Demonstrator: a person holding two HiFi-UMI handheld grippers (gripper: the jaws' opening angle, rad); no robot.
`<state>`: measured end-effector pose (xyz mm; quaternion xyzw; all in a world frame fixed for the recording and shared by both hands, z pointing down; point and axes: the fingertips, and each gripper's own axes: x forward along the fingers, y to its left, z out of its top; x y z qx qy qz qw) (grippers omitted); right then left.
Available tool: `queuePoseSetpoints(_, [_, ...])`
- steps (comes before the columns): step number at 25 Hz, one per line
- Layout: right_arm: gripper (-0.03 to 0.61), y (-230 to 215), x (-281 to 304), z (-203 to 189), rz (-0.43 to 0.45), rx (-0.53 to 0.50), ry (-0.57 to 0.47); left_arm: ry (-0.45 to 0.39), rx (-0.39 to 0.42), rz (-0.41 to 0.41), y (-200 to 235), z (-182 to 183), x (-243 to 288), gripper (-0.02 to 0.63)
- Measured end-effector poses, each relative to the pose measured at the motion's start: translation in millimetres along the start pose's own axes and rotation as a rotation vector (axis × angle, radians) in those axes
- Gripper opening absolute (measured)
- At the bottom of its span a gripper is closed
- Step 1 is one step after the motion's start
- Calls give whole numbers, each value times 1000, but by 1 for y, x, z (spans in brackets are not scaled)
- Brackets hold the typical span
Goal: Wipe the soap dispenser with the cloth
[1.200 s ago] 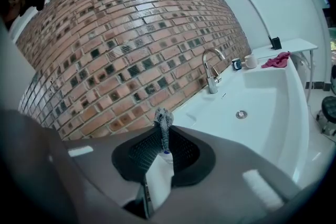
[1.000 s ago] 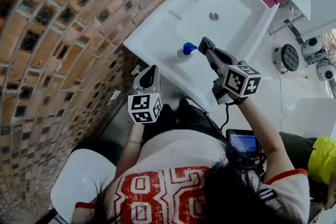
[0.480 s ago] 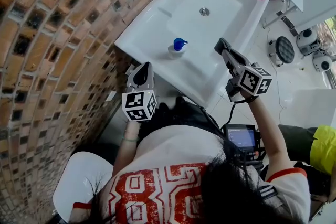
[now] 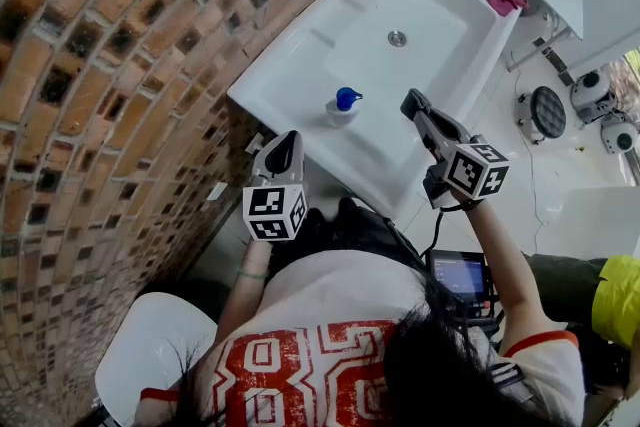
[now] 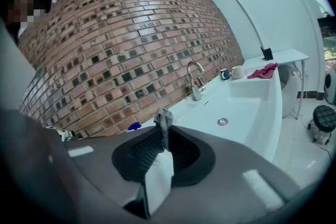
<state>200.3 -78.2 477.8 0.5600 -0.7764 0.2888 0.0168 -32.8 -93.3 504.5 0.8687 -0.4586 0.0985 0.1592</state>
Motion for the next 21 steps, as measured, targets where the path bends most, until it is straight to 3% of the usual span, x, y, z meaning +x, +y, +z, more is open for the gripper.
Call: queuePoseSetpoints(21, [44,7,11,-8,47,-73,47,-3,-9,39,2,-3,-5,3])
